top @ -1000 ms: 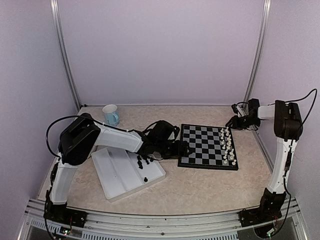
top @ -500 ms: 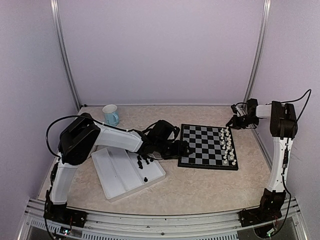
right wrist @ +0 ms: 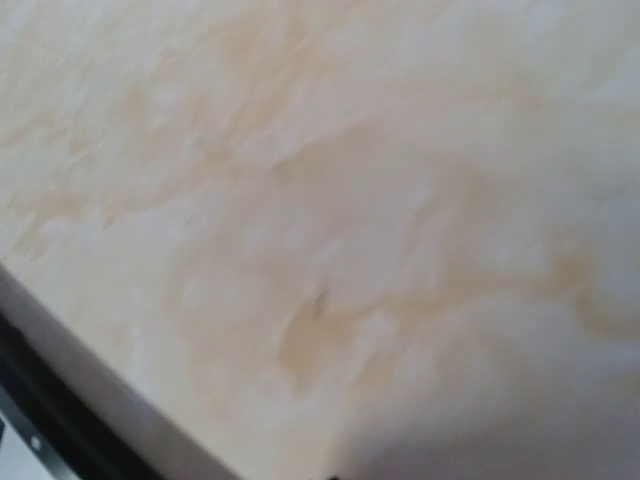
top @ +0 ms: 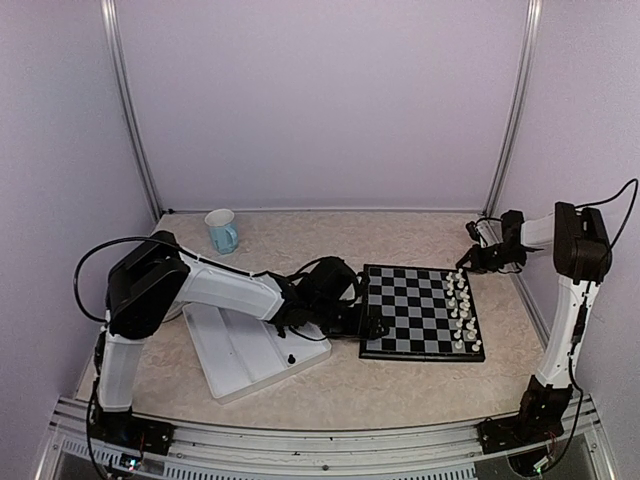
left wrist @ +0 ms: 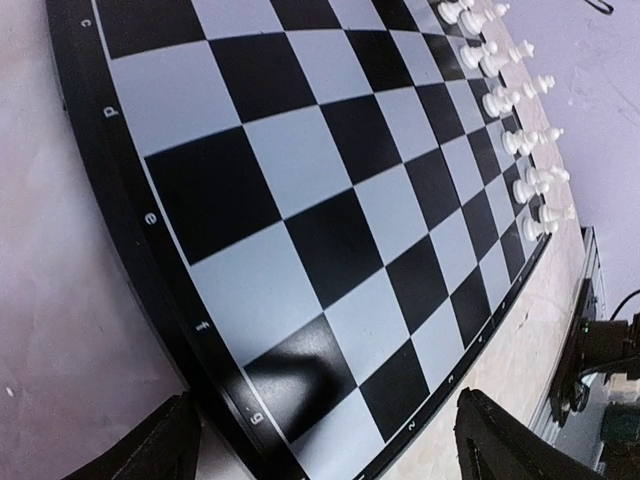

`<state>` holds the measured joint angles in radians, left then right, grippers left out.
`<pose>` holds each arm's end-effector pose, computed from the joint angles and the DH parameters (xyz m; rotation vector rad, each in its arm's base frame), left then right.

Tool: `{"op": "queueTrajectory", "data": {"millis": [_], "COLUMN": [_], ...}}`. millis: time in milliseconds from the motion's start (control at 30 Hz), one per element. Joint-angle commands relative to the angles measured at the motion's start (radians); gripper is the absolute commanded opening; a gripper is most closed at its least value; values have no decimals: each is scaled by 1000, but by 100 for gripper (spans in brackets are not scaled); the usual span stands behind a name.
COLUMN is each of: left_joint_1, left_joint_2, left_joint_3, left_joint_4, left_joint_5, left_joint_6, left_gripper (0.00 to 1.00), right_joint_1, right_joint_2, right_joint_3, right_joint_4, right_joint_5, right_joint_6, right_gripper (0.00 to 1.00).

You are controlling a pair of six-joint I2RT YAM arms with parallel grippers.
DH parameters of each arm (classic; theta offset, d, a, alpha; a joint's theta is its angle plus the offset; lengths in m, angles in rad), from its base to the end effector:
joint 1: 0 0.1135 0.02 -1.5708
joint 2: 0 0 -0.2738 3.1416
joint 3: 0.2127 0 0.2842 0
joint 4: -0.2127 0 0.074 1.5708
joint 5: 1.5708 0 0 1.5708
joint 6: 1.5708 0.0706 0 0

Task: Set up the chess pieces on the board
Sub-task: Move the chessboard to the center of the board.

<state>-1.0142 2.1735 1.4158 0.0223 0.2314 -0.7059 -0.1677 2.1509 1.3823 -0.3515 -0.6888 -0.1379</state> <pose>0.2631 -0.4535 0.0960 0.5239 2.5108 -1.0558 0.4684 -0.0338 0.0769 -0.1675 2.4906 0.7951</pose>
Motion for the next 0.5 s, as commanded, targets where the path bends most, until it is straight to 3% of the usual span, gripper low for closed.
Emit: {"op": "queueTrajectory", "data": {"millis": [0,233,467], "left_joint_1": [-45,-56,-45], "left_joint_2": [-50,-110,-327], "left_joint_3": [-65,-72,-48], "left_joint_4": [-78,-120,-290], "left_joint_5": [-13,-55,-306], "left_joint_6": [31,65,110], "left_gripper": [88,86,86], "right_joint_1": [4,1,-7], "right_joint_2": [-4,-43,-196], "right_joint_3": [-89,-51,6], "right_joint_4": [-111,-134,-161], "right_joint_5": [23,-2,-30], "right_joint_6": [-35,-21,-35], "right_gripper": [4,7,31]}}
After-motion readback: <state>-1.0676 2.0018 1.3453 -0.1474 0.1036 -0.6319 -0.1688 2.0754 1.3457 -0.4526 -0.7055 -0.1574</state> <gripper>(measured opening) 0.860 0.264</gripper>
